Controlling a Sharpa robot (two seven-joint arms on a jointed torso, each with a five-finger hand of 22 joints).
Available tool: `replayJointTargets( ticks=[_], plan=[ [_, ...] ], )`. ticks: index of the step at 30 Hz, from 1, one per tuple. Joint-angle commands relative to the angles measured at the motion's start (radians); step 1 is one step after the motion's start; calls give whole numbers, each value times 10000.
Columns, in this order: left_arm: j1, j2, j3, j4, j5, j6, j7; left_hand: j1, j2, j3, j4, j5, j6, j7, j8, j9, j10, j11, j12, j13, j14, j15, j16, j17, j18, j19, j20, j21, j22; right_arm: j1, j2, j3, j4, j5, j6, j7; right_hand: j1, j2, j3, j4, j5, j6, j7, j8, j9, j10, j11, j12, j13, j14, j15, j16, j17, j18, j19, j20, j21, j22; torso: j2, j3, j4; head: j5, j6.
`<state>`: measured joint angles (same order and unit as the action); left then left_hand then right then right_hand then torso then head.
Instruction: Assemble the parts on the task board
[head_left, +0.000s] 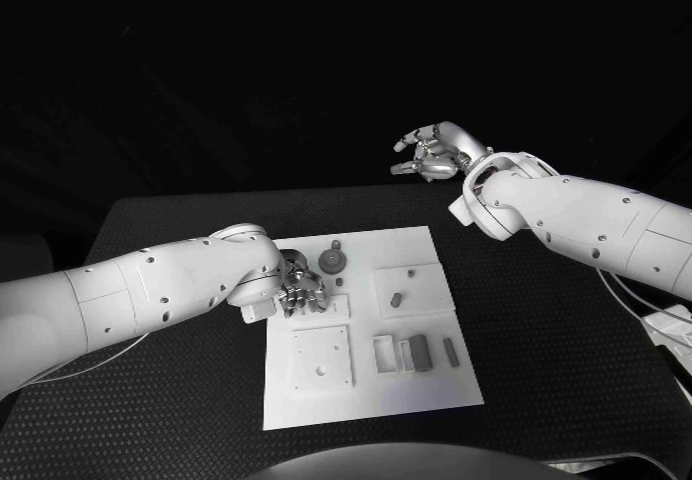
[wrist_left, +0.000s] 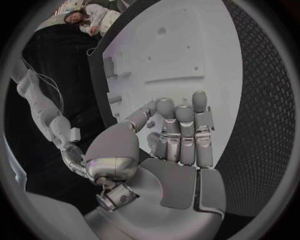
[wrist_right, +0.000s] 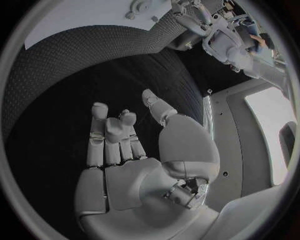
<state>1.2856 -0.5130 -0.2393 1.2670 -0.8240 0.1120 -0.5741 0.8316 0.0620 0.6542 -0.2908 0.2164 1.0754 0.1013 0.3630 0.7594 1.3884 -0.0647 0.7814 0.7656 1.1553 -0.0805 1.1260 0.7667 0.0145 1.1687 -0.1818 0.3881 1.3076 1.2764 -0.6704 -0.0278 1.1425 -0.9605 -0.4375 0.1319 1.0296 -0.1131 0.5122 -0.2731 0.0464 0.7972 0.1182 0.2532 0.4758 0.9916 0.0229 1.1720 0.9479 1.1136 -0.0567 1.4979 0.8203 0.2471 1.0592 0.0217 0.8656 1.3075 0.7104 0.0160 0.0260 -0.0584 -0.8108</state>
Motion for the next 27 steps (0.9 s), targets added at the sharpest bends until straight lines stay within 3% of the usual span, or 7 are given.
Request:
replayJointTargets(
  ticks=[1,27],
  plan=[
    [3,-7,4,-8,-89,230,-13,21,92,104,12,39,1300,-912,30,14,-202,-303,61,-17,-125,-50,53,-12,168,77,-11,-23,224,-1,0,6,24,-46,117,69,-3,94,-4,-67,40,536,456,-6,-13,-738,289,69,-14,-78,3,-31,4,147,-91,1,-35,175,-4,4,7,4,-11],
    [-48,57,3,-83,-425,284,9,-17,73,138,14,37,1308,-920,45,47,-206,-312,121,-20,-141,-56,146,-80,169,94,-15,-5,232,-3,15,6,43,-52,129,67,-5,105,-14,-77,40,537,457,-5,-17,-743,290,79,-22,-83,5,-29,3,147,-93,7,-38,177,4,1,-3,4,-53]
  ],
)
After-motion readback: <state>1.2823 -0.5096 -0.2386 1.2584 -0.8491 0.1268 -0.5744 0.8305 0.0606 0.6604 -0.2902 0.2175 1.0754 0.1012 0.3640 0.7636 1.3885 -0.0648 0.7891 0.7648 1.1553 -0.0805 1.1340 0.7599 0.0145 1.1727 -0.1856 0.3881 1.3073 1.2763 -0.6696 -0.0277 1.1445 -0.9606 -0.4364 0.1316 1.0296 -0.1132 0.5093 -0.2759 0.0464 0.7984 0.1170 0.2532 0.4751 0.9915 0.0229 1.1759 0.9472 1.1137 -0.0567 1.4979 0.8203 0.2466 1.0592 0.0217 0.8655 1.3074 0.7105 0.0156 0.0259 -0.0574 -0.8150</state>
